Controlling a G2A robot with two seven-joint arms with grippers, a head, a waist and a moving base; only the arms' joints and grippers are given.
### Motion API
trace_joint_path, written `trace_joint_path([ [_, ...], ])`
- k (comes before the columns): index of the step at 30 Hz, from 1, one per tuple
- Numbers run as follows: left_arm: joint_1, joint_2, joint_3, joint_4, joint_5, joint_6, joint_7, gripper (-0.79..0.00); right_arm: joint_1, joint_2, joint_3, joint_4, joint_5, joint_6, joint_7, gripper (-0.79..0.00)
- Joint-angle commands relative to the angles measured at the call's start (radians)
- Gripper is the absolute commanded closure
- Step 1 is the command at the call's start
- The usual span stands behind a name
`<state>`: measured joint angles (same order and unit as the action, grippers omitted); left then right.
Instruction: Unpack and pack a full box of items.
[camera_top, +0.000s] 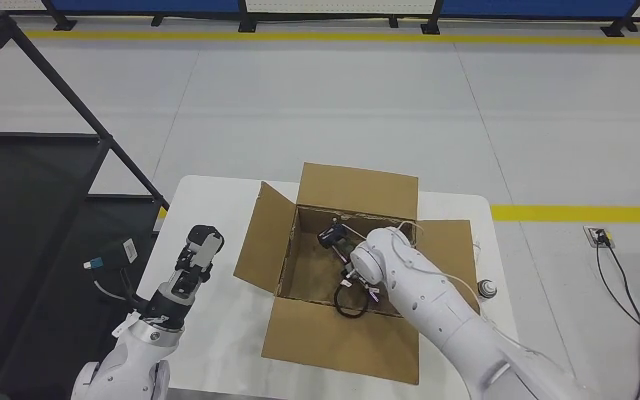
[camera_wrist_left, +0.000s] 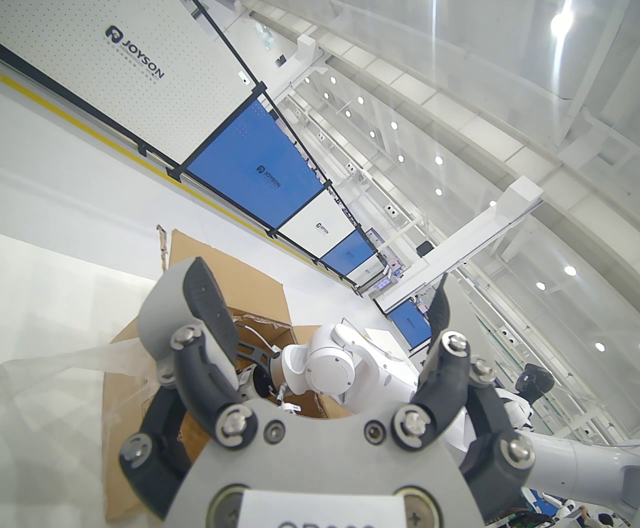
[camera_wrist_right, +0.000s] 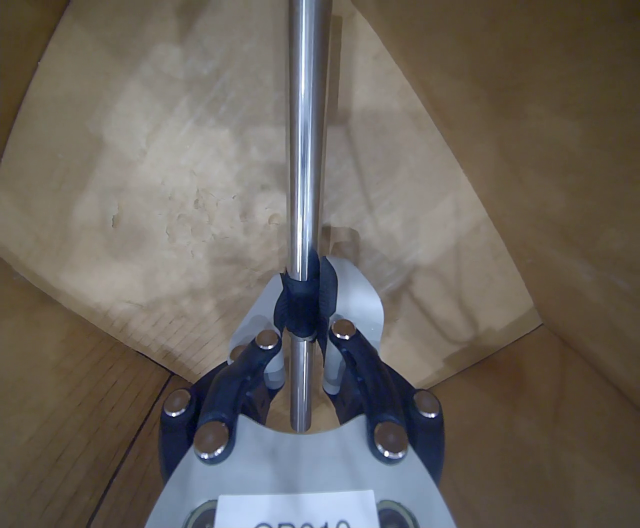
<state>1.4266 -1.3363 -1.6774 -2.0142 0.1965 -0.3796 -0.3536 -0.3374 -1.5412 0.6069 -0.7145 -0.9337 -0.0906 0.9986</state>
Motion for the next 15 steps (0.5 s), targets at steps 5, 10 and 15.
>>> trace_joint_path([
  [5, 0.000, 0.000, 0.000, 0.000, 0.000, 0.000, 0.000, -0.785, -0.010, 0.025, 0.045, -0.088, 0.000, -0.050, 0.066, 0.000],
  [10, 0.000, 0.000, 0.000, 0.000, 0.000, 0.000, 0.000, -0.785, -0.058, 0.073, 0.125, -0.223, -0.009, -0.101, 0.131, 0.000],
  [15, 0.000, 0.000, 0.000, 0.000, 0.000, 0.000, 0.000, -0.785, -0.162, 0.134, 0.243, -0.447, -0.047, -0.122, 0.184, 0.000],
])
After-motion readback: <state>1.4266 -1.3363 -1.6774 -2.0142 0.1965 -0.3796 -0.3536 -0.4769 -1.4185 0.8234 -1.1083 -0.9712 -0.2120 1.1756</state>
